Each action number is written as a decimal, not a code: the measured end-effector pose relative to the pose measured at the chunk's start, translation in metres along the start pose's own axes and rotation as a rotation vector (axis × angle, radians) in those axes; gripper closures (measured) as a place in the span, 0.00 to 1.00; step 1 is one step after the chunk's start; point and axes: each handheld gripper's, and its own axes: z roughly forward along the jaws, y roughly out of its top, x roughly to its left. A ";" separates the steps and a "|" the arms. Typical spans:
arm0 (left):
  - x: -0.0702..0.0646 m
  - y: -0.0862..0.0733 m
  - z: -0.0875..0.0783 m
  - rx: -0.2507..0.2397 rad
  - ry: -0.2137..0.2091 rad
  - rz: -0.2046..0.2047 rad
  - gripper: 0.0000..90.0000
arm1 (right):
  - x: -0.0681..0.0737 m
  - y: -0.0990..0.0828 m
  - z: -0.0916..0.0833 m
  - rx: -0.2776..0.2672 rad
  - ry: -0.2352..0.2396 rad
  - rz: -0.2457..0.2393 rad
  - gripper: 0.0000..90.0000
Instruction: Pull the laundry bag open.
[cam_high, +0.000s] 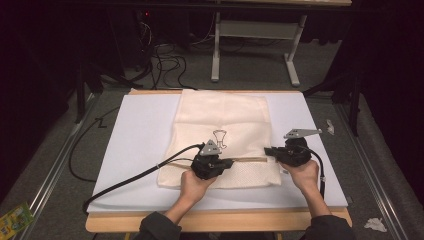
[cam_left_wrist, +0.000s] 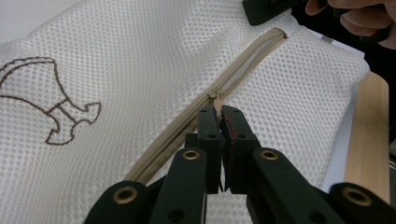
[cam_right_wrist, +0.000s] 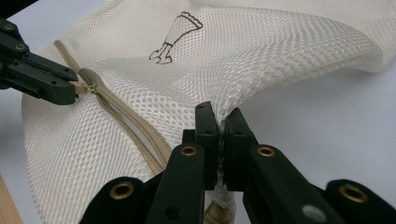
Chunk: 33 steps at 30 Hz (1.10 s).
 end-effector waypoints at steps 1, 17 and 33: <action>0.001 0.000 -0.001 0.000 0.001 -0.003 0.97 | 0.000 0.000 0.000 0.000 -0.001 0.003 0.98; 0.009 -0.005 -0.015 -0.017 0.026 -0.015 0.97 | -0.006 -0.002 -0.001 -0.002 -0.017 0.013 0.98; 0.011 -0.007 -0.022 -0.026 0.034 -0.013 0.97 | -0.005 -0.001 0.000 0.000 -0.026 0.001 0.98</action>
